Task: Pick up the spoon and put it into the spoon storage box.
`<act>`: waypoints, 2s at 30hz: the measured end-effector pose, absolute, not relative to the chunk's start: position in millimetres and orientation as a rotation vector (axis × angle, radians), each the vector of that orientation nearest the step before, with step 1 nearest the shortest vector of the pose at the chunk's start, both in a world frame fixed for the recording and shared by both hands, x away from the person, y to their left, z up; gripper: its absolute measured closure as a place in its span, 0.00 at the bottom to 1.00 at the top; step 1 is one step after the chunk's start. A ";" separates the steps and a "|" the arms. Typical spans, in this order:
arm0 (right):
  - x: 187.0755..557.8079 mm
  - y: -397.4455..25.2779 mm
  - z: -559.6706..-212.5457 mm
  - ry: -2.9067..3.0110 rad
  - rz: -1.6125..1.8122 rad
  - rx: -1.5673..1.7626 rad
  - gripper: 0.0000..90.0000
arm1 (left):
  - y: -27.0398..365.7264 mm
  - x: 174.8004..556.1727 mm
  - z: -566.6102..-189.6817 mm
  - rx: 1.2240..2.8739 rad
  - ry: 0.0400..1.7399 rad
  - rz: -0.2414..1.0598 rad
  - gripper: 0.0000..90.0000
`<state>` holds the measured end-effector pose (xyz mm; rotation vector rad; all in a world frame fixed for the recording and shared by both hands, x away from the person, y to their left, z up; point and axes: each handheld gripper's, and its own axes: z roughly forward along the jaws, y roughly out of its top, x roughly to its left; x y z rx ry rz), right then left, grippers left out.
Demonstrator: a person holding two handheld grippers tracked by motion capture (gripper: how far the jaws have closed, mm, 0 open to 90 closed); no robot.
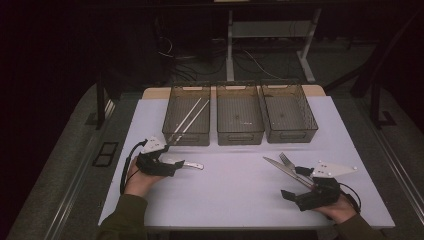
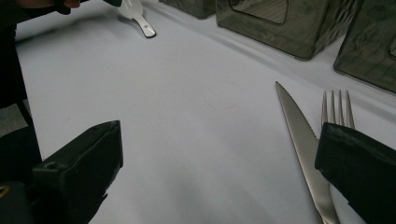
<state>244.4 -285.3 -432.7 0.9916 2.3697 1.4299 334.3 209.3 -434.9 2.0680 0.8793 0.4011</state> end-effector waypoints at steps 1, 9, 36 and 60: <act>244.4 -285.3 -432.7 2.369 1.430 0.991 0.01 | 209.8 335.3 -436.3 2.062 0.893 0.399 0.18; 244.9 -285.8 -433.0 2.368 1.429 0.992 0.01 | 216.6 343.3 -445.2 2.095 0.937 0.388 0.23; 244.3 -286.9 -432.6 2.363 1.433 1.001 0.01 | 222.8 342.1 -449.4 2.155 0.911 0.339 0.48; 243.6 -286.8 -432.5 2.365 1.428 0.998 0.01 | 238.9 335.0 -441.2 2.203 0.819 0.241 0.88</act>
